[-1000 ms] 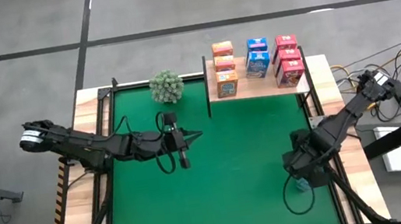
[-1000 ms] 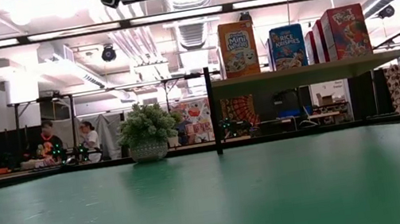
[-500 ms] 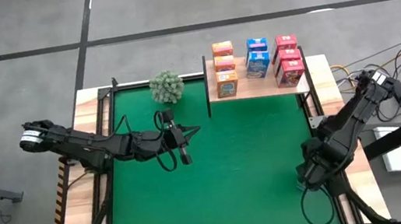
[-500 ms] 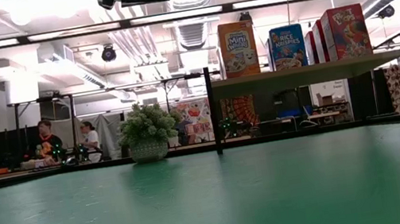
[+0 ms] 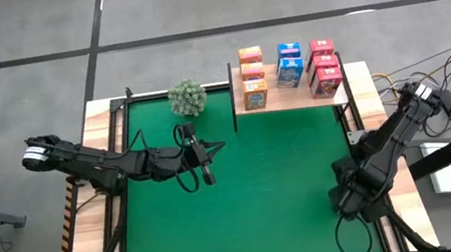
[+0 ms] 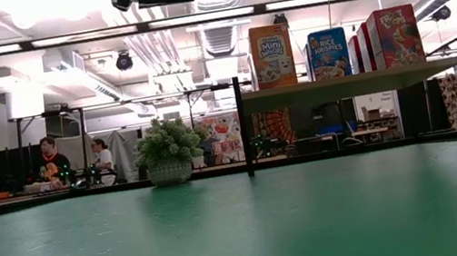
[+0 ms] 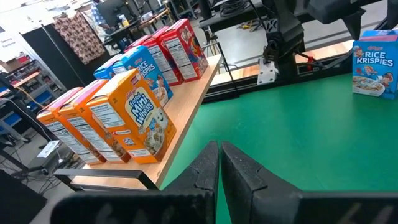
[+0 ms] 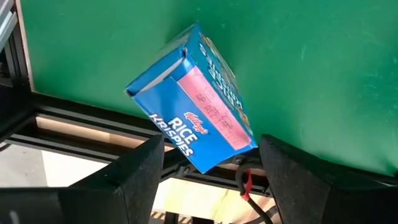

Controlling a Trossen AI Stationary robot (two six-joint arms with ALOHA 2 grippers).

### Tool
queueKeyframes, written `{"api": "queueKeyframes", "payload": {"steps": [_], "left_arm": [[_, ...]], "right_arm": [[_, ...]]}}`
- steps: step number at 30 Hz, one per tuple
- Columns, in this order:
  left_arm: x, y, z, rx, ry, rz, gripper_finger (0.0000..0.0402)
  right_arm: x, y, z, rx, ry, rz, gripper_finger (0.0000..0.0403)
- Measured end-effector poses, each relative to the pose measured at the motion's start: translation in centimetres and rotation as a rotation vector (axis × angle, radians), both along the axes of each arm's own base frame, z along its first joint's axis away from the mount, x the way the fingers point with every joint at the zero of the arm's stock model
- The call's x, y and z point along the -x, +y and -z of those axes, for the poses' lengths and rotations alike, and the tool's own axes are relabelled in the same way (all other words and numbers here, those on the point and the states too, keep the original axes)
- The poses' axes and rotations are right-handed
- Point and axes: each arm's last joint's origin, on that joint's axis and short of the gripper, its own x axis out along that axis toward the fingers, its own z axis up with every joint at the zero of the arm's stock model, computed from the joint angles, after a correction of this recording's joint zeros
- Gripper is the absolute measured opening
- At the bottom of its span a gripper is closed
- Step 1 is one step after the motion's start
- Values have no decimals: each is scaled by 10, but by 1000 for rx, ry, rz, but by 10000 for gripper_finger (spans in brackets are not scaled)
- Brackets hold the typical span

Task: Stack cereal on shelf
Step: Put the blue cereal box on the shelf

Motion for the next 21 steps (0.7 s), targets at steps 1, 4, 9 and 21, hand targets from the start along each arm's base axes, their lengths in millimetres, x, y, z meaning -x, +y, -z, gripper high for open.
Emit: {"api": "queueKeyframes", "payload": {"steps": [1, 4, 9, 21], "left_arm": [[0, 0, 0, 0, 0, -1, 0], [0, 0, 0, 0, 0, -1, 0], [0, 0, 0, 0, 0, -1, 0], [0, 0, 0, 0, -1, 0, 0]], "right_arm": [[0, 0, 1, 1, 2, -6, 255], [-2, 2, 4, 4, 11, -29, 254], [-4, 5, 7, 6, 19, -77, 255], [-13, 13, 21, 5, -13, -156, 250]]}}
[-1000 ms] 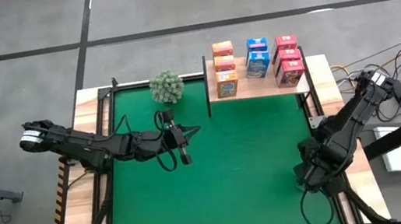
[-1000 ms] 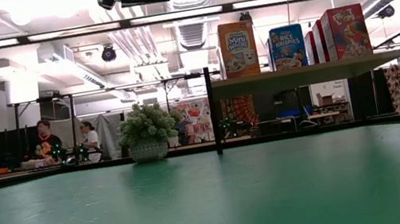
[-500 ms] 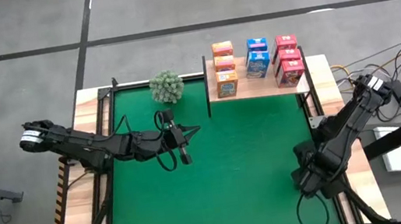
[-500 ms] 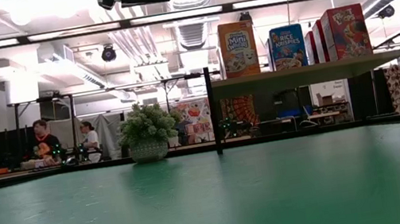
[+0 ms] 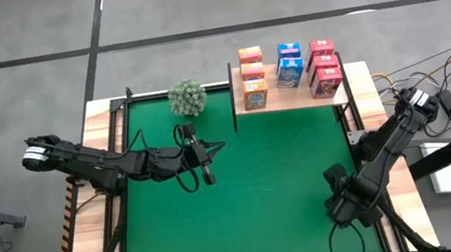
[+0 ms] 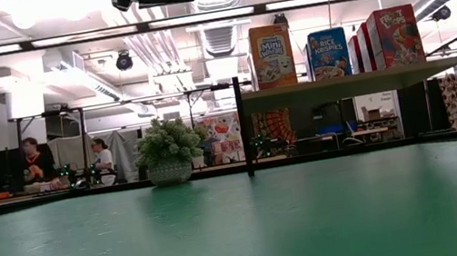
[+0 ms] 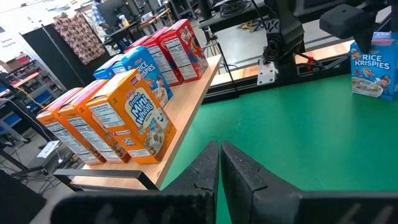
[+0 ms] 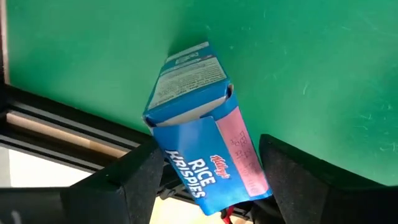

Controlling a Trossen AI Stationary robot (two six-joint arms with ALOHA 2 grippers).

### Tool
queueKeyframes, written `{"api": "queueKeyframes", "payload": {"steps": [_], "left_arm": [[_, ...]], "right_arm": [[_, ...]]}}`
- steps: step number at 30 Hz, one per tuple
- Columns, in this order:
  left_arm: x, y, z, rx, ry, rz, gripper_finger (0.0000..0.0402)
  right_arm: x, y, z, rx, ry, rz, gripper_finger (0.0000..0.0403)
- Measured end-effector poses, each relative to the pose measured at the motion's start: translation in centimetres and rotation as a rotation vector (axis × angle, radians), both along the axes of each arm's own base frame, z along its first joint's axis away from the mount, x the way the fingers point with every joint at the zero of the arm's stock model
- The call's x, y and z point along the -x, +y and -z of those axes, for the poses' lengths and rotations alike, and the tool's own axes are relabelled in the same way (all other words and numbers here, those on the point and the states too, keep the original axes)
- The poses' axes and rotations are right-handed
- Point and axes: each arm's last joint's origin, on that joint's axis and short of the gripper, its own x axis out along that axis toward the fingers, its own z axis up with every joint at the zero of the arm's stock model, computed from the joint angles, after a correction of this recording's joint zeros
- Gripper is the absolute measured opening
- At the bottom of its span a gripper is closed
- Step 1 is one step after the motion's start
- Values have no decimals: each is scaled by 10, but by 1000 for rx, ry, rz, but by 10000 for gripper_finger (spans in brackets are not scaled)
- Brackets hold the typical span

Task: Stack cereal on shelf
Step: Put the blue cereal box on the shelf

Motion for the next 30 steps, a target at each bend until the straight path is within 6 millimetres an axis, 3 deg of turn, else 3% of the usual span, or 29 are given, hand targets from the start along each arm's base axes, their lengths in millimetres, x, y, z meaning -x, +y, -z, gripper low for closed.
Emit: {"api": "queueKeyframes", "payload": {"steps": [11, 18, 23, 30], "left_arm": [[0, 0, 0, 9, -1, -2, 0], [0, 0, 1, 8, 4, -1, 0], [0, 0, 1, 8, 4, -1, 0], [0, 0, 1, 8, 7, -1, 0]], "right_arm": [[-1, 1, 3, 10, 10, 5, 190], [-1, 0, 1, 9, 8, 13, 180], [-14, -5, -16, 5, -46, 79, 178], [-40, -31, -52, 20, -135, 253, 178]]}}
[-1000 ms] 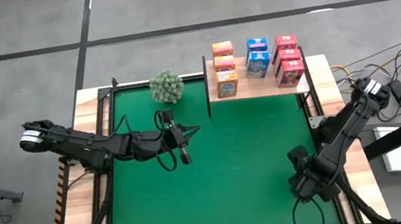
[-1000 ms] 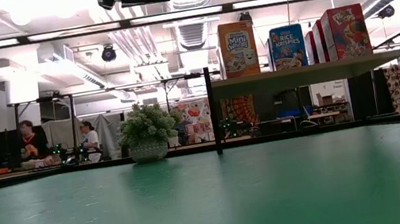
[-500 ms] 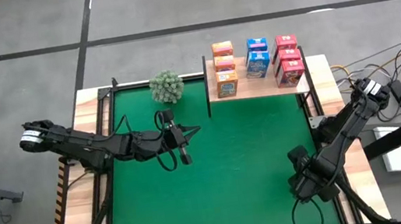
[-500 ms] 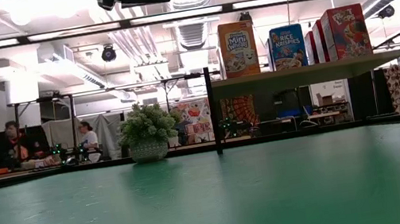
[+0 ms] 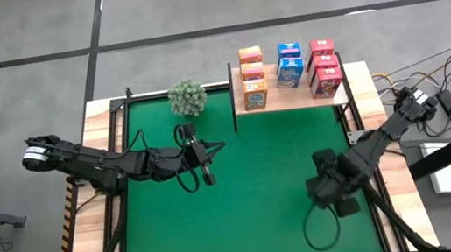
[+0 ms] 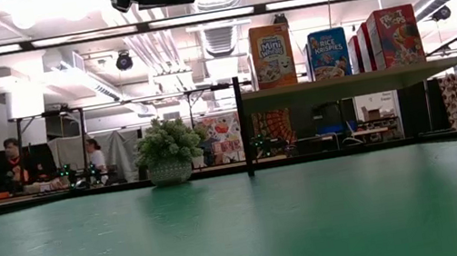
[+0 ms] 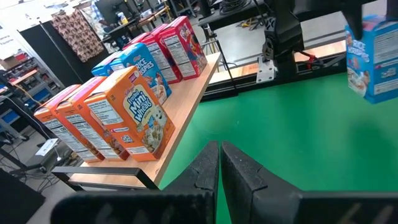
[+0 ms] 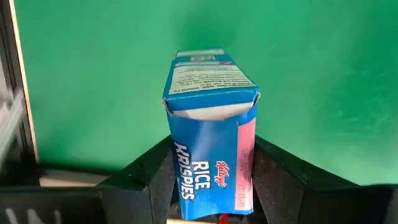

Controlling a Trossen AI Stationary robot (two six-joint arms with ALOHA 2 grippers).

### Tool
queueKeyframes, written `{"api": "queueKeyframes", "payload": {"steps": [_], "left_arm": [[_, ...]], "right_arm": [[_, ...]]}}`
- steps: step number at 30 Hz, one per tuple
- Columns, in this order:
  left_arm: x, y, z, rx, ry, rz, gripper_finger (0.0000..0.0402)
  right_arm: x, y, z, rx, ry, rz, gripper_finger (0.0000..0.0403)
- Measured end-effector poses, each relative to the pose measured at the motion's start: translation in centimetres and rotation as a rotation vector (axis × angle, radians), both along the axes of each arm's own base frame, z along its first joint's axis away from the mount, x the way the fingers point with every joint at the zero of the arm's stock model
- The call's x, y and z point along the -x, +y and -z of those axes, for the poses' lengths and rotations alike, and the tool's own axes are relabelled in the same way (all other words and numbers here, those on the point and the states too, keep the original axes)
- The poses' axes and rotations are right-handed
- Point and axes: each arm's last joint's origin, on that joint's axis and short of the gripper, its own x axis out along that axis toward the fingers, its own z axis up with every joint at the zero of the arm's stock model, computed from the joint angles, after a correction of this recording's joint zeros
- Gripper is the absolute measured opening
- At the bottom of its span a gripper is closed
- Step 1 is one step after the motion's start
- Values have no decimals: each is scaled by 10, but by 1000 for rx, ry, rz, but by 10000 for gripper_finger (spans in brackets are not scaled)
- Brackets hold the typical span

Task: Stack cereal on shelf
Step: Put the blue cereal box on the shelf

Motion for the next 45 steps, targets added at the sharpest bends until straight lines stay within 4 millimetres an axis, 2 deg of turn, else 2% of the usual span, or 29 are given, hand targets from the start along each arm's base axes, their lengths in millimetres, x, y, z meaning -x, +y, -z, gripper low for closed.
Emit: {"api": "queueKeyframes", "payload": {"steps": [6, 10, 14, 18, 23, 30, 35, 40, 45], "left_arm": [[0, 0, 0, 0, 0, 0, 0], [0, 0, 0, -1, 1, 0, 0], [0, 0, 0, -8, 3, 2, 0], [0, 0, 0, -22, 8, 5, 0], [0, 0, -1, -35, 5, 8, 0], [0, 0, -1, -36, 5, 8, 0], [0, 0, -1, -40, 8, 9, 0], [0, 0, -1, -40, 10, 9, 0], [0, 0, -1, -56, 16, 13, 0]], "right_arm": [[-29, -43, -32, -29, -125, 190, 178], [-41, -77, -56, -41, -208, 214, 178], [-43, -112, -80, -6, -280, 191, 178], [-37, -146, -104, 144, -342, 186, 178], [-33, -180, -121, 272, -388, 172, 178], [-40, -221, -111, 328, -309, 207, 178], [-50, -241, -98, 330, -240, 198, 178], [-56, -251, -90, 328, -203, 192, 178], [-57, -252, -88, 330, -192, 150, 178]]}}
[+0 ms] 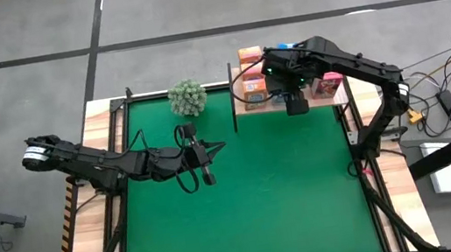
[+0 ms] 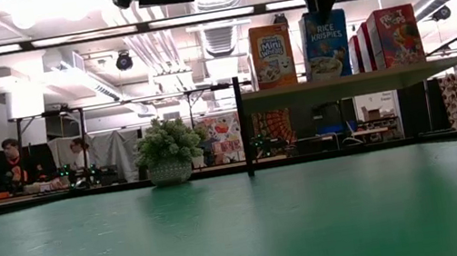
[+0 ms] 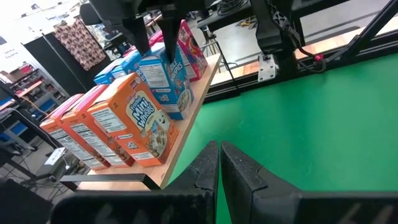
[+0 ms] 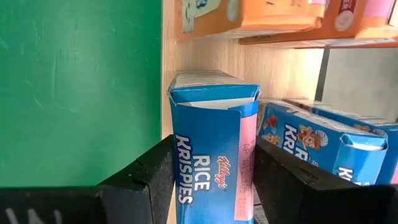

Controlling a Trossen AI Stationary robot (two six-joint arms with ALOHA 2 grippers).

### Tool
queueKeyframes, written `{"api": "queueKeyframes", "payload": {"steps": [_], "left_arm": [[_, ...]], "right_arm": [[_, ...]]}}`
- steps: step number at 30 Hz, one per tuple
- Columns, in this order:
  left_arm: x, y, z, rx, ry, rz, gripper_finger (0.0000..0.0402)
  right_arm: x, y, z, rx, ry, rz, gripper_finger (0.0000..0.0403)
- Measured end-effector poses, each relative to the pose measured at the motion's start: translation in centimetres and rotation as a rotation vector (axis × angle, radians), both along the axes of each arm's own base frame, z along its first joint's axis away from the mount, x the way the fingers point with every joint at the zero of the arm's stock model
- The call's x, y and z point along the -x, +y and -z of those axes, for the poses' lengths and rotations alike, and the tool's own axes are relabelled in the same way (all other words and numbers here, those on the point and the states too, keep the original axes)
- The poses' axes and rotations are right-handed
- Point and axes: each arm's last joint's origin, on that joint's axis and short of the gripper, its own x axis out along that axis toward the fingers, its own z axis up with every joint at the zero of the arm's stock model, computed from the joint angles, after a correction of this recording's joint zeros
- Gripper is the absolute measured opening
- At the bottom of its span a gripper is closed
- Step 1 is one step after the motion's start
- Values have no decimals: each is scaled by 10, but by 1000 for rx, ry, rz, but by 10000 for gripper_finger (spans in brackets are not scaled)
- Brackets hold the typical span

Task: Stack cereal on shelf
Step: Put the blue cereal box on the shelf

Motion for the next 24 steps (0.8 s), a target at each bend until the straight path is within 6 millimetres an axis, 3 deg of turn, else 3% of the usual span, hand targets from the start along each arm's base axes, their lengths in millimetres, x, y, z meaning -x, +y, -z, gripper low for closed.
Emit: {"api": "queueKeyframes", "payload": {"steps": [24], "left_arm": [[0, 1, 0, -31, 11, 4, 0]], "right_arm": [[1, -3, 0, -8, -13, 45, 180]]}}
